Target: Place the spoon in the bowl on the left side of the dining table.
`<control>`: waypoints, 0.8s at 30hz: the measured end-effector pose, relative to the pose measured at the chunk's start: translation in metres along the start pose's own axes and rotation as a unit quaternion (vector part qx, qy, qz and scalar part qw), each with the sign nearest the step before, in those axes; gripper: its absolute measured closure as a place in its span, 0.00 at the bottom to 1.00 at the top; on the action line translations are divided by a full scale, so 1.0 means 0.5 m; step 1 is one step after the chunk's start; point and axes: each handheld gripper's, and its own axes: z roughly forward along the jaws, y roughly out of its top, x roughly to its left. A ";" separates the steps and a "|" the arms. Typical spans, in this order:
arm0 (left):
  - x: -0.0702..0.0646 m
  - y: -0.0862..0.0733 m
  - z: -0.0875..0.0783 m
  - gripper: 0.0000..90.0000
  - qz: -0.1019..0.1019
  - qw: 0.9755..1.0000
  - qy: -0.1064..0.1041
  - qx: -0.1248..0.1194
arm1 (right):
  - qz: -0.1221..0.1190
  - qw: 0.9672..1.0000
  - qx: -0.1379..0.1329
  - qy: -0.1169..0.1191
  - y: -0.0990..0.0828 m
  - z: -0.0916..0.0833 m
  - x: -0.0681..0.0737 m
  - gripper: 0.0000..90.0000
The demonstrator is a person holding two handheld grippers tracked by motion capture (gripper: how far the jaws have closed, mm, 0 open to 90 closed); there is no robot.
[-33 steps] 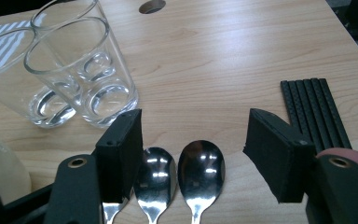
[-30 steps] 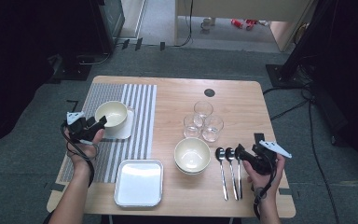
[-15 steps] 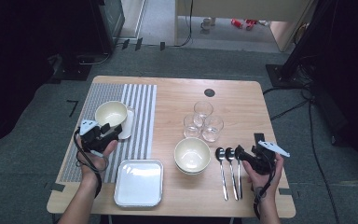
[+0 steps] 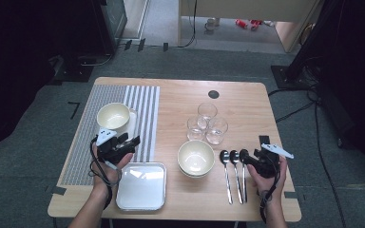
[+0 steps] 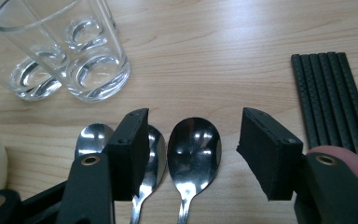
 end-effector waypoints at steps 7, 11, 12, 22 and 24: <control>-0.026 -0.008 -0.001 0.51 0.023 1.000 -0.021 0.003 | -0.008 1.000 0.022 0.002 -0.004 0.020 -0.005 0.49; -0.026 -0.013 0.003 0.51 0.025 0.999 -0.021 0.009 | -0.012 0.999 0.029 -0.013 -0.006 0.032 -0.008 0.49; -0.026 -0.014 0.003 0.51 0.025 0.999 -0.020 0.010 | -0.011 0.999 0.031 -0.017 -0.007 0.035 -0.009 0.49; -0.027 -0.020 0.005 0.51 0.036 0.999 -0.012 0.019 | -0.003 0.999 0.035 -0.021 -0.010 0.051 -0.023 0.47; -0.029 -0.021 0.005 0.51 0.037 0.999 -0.013 0.019 | -0.004 0.999 0.038 -0.021 -0.012 0.055 -0.022 0.46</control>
